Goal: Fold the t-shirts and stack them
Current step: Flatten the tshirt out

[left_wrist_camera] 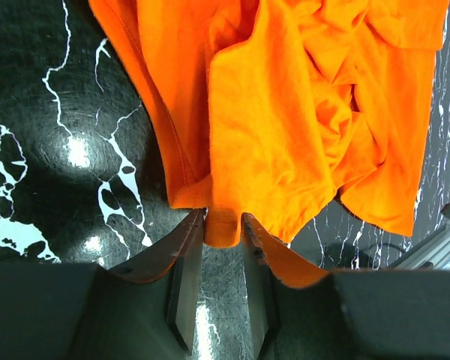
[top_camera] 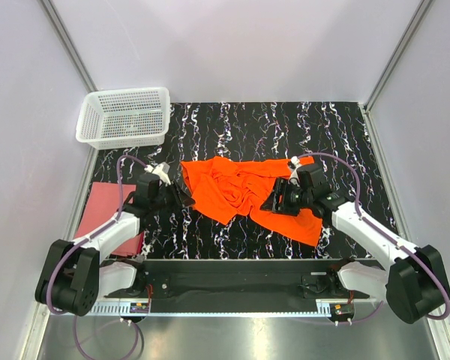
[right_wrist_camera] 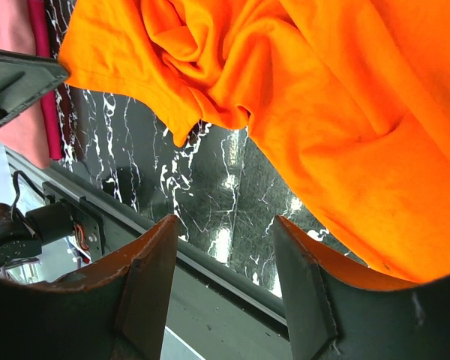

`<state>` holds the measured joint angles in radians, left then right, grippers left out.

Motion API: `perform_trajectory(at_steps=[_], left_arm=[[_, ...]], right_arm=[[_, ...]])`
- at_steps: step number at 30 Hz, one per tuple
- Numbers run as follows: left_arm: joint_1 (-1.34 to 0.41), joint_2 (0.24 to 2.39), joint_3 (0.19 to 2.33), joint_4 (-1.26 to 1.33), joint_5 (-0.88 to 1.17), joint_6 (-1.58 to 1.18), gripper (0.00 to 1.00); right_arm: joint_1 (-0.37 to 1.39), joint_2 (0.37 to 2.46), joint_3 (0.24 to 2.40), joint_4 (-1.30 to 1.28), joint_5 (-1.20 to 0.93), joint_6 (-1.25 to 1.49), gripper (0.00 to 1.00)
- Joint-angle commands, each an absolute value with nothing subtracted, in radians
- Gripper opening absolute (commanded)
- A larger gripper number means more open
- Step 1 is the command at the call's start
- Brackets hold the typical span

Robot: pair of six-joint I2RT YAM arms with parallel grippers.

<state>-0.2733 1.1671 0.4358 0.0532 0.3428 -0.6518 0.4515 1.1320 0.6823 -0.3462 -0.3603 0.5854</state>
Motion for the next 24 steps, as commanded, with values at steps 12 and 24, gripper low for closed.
perform_trajectory(at_steps=[12, 24], left_arm=[[-0.267, 1.200, 0.417, 0.152, 0.359, -0.686, 0.29], [-0.268, 1.143, 0.427, 0.077, 0.310, -0.716, 0.00]], right_arm=[[0.448, 1.146, 0.684, -0.362, -0.356, 0.592, 0.63], [0.451, 1.317, 0.785, -0.339, -0.324, 0.554, 0.60]])
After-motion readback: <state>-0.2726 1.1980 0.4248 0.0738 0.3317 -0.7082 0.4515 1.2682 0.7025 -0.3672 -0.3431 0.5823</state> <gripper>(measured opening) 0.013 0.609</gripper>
